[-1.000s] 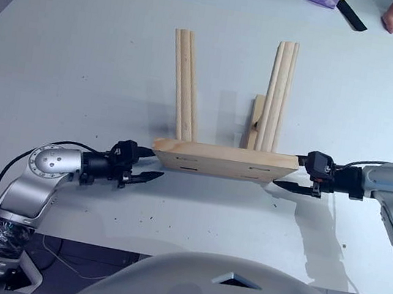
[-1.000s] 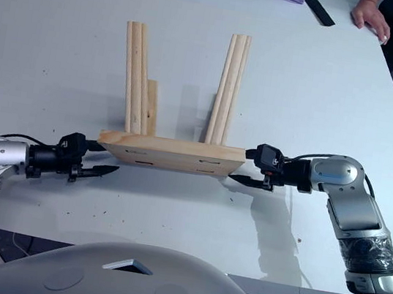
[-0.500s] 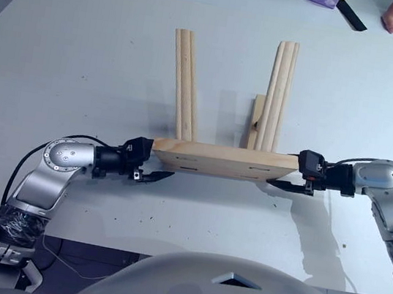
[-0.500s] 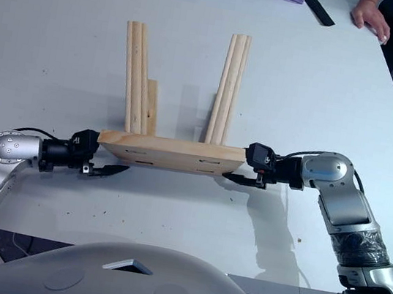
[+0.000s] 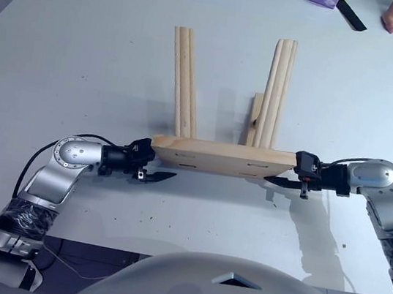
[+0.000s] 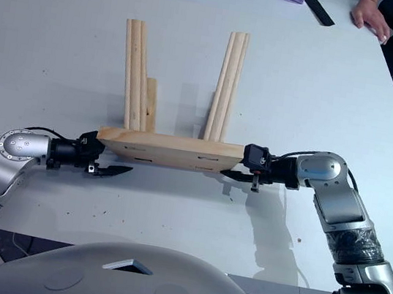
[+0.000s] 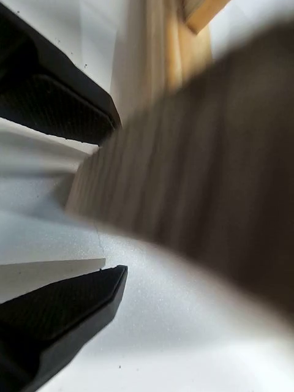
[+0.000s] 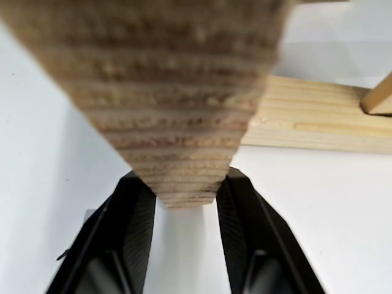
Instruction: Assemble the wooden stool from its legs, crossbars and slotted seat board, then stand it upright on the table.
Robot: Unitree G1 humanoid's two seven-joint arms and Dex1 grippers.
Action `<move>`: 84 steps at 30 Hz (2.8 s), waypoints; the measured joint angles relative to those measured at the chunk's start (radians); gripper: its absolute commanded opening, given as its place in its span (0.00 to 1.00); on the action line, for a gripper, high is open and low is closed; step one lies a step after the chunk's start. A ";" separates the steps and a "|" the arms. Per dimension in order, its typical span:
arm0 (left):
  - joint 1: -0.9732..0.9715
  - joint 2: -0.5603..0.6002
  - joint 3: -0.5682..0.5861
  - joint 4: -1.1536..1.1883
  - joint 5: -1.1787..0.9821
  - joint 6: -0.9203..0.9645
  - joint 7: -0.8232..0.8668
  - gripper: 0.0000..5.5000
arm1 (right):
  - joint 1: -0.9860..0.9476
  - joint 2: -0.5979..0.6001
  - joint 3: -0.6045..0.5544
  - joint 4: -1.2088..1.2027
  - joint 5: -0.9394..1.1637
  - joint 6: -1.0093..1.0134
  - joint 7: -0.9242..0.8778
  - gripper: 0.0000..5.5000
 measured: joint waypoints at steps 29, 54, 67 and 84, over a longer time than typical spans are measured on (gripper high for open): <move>0.023 0.126 0.283 -0.283 -0.547 0.656 -0.013 0.29 | -0.168 -0.072 -0.220 -0.155 0.415 0.725 0.086 0.26; -0.053 -0.105 0.322 -0.347 -1.477 0.542 0.969 0.29 | -0.321 0.515 -0.776 -0.139 1.026 1.146 -0.920 0.27; -0.276 -0.349 0.317 -0.404 -1.620 0.301 1.721 0.27 | -0.442 0.741 -0.641 -0.161 1.512 0.804 -1.934 0.27; -0.343 -0.552 0.585 -0.501 -1.346 -0.074 2.168 0.47 | -0.423 0.753 -0.629 -0.376 1.510 0.357 -2.355 0.51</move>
